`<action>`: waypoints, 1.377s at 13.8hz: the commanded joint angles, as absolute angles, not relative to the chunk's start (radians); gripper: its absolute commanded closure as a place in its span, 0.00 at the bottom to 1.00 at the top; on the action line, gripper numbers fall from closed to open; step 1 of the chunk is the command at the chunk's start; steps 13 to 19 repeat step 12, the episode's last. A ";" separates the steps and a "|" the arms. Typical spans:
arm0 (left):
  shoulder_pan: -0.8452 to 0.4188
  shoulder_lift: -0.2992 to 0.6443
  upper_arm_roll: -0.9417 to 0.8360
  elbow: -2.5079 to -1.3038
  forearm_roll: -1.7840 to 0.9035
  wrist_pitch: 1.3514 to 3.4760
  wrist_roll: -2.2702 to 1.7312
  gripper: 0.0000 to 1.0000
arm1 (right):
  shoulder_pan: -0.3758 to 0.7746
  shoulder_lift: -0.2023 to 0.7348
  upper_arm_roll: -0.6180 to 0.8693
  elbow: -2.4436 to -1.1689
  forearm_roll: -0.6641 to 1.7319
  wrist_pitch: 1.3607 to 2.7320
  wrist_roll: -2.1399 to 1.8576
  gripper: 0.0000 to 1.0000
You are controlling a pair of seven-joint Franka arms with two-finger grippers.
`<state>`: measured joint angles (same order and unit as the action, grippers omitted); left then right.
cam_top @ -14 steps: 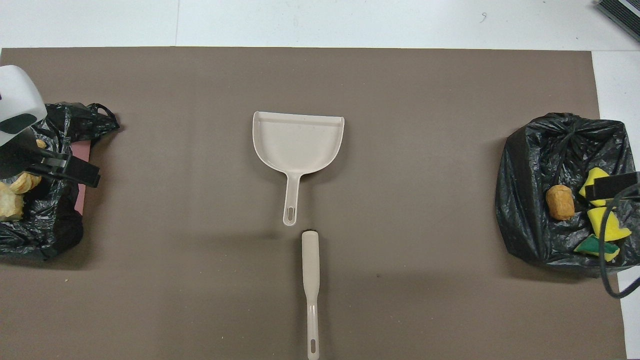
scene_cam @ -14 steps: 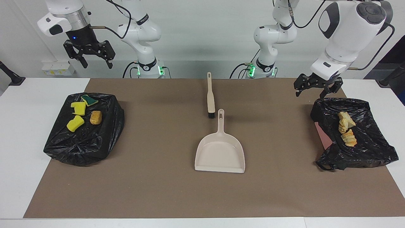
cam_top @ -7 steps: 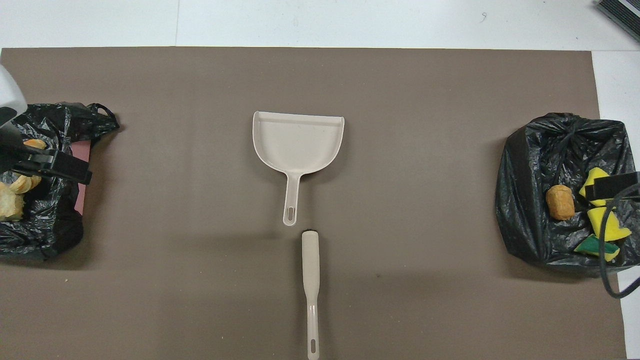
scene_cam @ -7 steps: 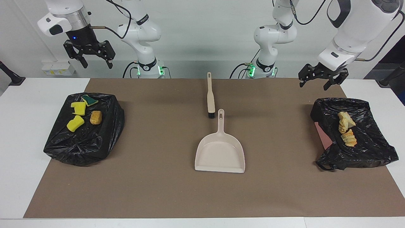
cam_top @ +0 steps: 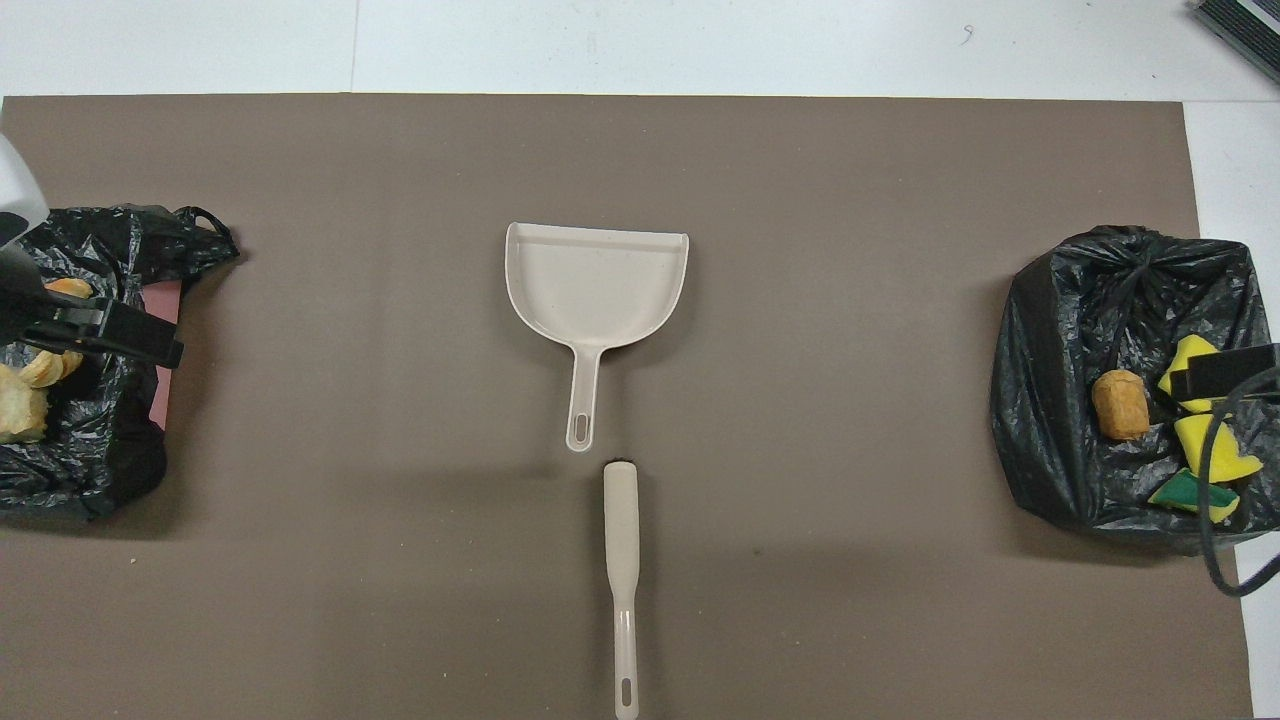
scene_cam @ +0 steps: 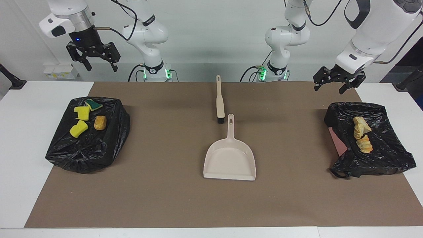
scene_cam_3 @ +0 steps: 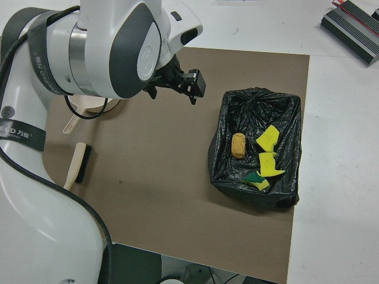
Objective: Sweep and dump trash in bin
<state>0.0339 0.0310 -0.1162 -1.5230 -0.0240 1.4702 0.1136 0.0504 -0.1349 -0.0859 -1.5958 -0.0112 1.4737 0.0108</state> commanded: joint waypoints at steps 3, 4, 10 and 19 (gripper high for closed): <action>0.046 0.029 -0.123 -1.505 -0.032 1.436 0.101 0.00 | 0.044 -0.149 -0.084 -1.617 0.008 1.494 0.003 0.00; 0.046 0.029 -0.121 -1.505 -0.032 1.425 0.101 0.00 | 0.044 -0.149 -0.084 -1.617 0.009 1.494 0.003 0.00; 0.029 0.029 -0.112 -1.485 -0.025 1.404 0.095 0.00 | 0.044 -0.149 -0.084 -1.617 0.009 1.494 0.003 0.00; 0.002 0.029 -0.075 -1.485 -0.023 1.401 0.097 0.00 | 0.044 -0.149 -0.084 -1.617 0.009 1.494 0.003 0.00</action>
